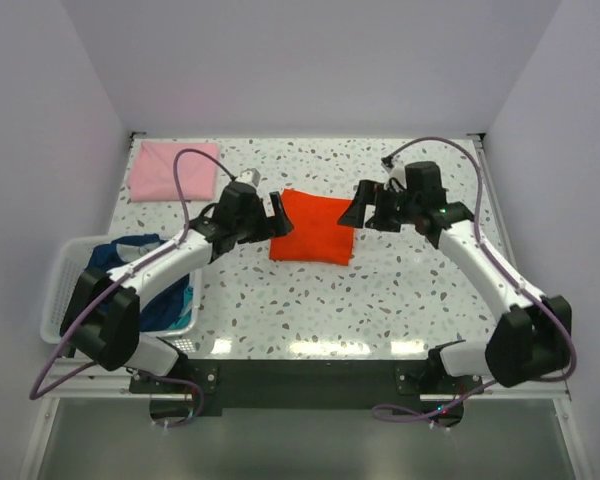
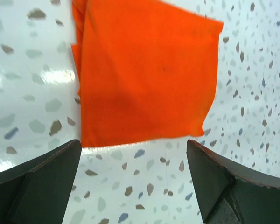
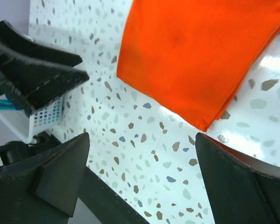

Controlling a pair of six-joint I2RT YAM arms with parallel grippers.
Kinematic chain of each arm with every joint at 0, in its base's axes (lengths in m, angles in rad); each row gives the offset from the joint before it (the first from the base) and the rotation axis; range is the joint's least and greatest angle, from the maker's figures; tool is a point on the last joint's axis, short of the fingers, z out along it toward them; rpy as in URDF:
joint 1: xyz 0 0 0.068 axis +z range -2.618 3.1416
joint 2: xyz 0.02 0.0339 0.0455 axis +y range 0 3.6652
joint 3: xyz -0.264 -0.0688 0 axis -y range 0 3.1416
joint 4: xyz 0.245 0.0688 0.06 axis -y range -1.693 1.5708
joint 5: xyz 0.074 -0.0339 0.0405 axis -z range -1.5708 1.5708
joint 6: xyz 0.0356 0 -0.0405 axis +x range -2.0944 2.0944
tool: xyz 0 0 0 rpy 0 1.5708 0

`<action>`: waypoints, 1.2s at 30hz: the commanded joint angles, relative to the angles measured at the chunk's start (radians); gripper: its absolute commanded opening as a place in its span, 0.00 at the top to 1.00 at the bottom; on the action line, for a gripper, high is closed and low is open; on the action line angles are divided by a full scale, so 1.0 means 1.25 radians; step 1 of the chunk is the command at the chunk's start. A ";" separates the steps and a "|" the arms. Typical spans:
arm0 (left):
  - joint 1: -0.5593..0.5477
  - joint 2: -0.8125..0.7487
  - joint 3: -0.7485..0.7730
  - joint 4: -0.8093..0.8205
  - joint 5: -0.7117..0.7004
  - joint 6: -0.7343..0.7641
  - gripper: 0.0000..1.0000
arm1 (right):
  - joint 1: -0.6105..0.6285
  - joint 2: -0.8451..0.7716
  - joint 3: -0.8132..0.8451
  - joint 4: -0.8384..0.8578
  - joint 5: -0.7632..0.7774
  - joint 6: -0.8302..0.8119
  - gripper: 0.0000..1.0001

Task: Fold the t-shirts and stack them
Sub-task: Fold the tshirt, then neatly place the folded tshirt to the corner

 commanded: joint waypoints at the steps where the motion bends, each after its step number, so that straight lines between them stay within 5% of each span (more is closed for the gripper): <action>1: 0.041 0.021 0.077 -0.052 -0.071 0.064 0.00 | 0.000 -0.119 0.016 -0.110 0.133 -0.043 0.01; 11: 0.073 0.256 0.225 -0.041 -0.004 0.132 0.00 | 0.000 -0.348 -0.129 -0.225 0.388 -0.054 0.01; 17: 0.073 0.360 0.265 -0.015 0.005 0.158 0.00 | 0.000 -0.406 -0.148 -0.258 0.423 -0.065 0.01; 36: 0.015 0.517 0.324 -0.076 -0.090 0.163 0.52 | 0.000 -0.405 -0.176 -0.245 0.435 -0.085 0.01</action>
